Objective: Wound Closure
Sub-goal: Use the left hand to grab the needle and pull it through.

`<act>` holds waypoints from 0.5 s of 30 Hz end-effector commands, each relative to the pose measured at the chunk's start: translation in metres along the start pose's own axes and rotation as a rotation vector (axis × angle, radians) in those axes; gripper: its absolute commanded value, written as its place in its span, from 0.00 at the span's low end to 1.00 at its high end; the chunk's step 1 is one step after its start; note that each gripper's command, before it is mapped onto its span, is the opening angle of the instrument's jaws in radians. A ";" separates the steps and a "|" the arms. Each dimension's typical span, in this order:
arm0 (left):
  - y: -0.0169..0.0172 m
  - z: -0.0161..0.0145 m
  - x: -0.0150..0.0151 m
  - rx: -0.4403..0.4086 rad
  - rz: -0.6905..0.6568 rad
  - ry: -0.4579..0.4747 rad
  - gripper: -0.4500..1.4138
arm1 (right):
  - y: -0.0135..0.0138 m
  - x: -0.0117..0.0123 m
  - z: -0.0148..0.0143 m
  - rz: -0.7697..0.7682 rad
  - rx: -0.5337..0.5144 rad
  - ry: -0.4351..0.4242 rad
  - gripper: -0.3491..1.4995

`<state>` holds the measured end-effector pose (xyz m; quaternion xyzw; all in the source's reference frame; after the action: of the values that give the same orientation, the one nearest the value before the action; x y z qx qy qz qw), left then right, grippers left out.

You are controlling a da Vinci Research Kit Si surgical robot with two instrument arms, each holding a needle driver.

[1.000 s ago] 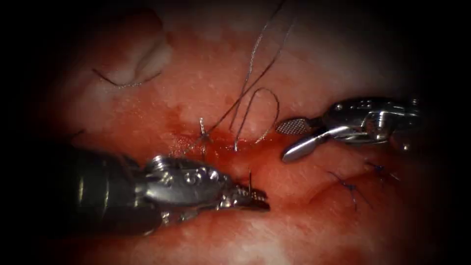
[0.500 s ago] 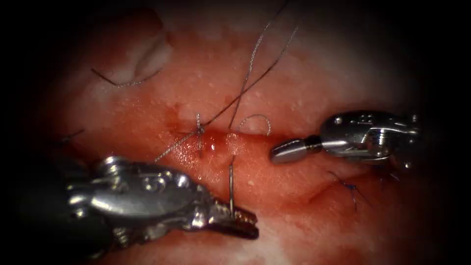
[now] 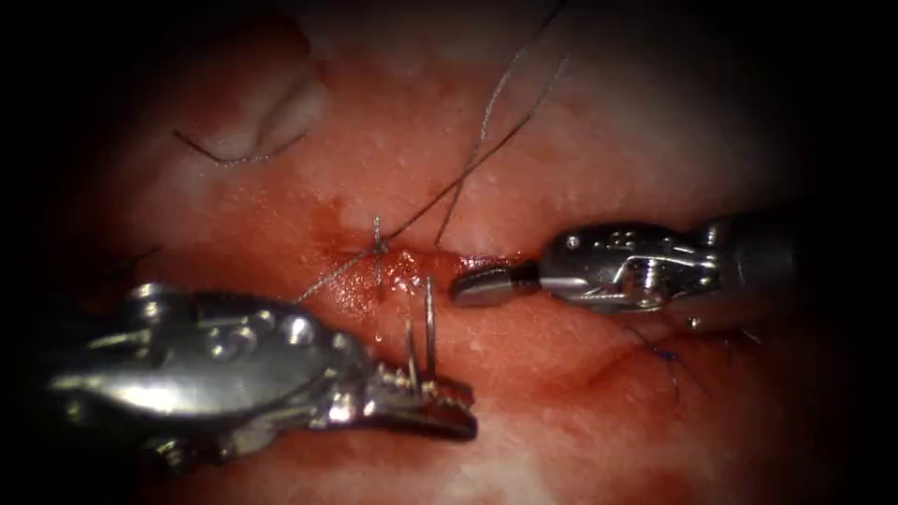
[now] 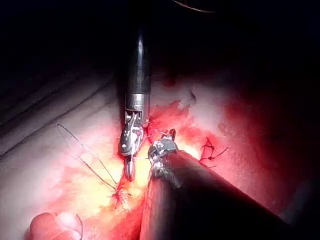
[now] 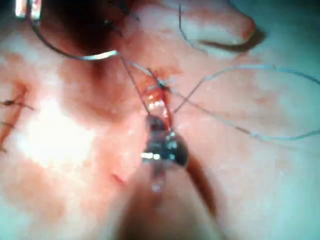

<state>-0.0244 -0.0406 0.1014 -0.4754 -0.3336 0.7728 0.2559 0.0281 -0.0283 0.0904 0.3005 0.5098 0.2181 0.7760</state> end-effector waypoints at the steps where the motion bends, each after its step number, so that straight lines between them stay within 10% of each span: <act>1: 0.0002 0.0003 0.0002 0.004 0.015 0.001 0.00 | 0.0003 -0.0008 0.0011 -0.002 -0.009 -0.015 0.00; 15: 0.0020 -0.0056 0.0050 0.229 0.410 0.025 0.00 | -0.0003 -0.0016 0.0014 -0.007 -0.023 -0.035 0.00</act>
<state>-0.0210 -0.0364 0.0947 -0.5122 -0.1218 0.8382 0.1423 0.0282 -0.0294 0.0915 0.2924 0.4943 0.2166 0.7895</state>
